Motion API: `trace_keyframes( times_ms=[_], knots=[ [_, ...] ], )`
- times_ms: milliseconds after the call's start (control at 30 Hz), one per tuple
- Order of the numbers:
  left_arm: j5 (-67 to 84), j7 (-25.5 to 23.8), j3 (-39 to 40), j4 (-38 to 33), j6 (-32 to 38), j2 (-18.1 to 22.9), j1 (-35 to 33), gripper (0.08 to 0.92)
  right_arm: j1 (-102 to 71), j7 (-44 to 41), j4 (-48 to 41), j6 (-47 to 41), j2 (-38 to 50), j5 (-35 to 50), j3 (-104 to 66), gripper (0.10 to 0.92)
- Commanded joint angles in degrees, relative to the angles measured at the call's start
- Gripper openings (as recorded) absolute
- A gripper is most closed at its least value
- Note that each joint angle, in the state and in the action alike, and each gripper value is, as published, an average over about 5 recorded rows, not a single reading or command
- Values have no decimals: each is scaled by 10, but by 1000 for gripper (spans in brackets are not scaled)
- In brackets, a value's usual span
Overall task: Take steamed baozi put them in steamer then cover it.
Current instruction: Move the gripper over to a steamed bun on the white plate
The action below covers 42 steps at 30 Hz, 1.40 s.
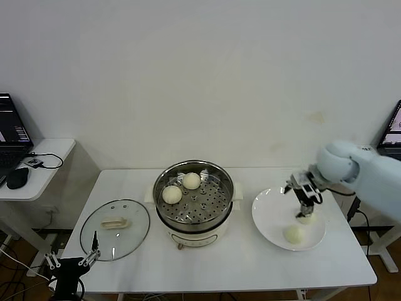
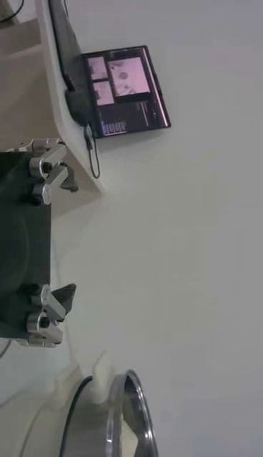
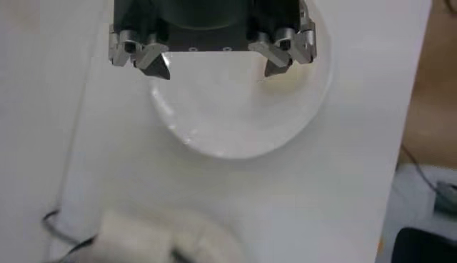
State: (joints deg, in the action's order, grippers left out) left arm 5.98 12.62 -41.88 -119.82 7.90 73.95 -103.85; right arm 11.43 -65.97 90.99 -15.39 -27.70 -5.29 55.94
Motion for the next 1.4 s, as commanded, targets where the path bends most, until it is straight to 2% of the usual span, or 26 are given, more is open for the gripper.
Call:
trace_keyframes(
  times_ms=[33,767,1400],
  knots=[
    [-2,0,1,2,0,1,0,823,-155,-1,-2,19,32,-62,-86,823],
    [-2,0,2,12,0,6,4,823,-209,29,-77,13,-31,-85,-125,809],
    [-1,1,5,16,0,4,13,823,-198,40,-98,7,-52,-77,-126,598]
  ],
)
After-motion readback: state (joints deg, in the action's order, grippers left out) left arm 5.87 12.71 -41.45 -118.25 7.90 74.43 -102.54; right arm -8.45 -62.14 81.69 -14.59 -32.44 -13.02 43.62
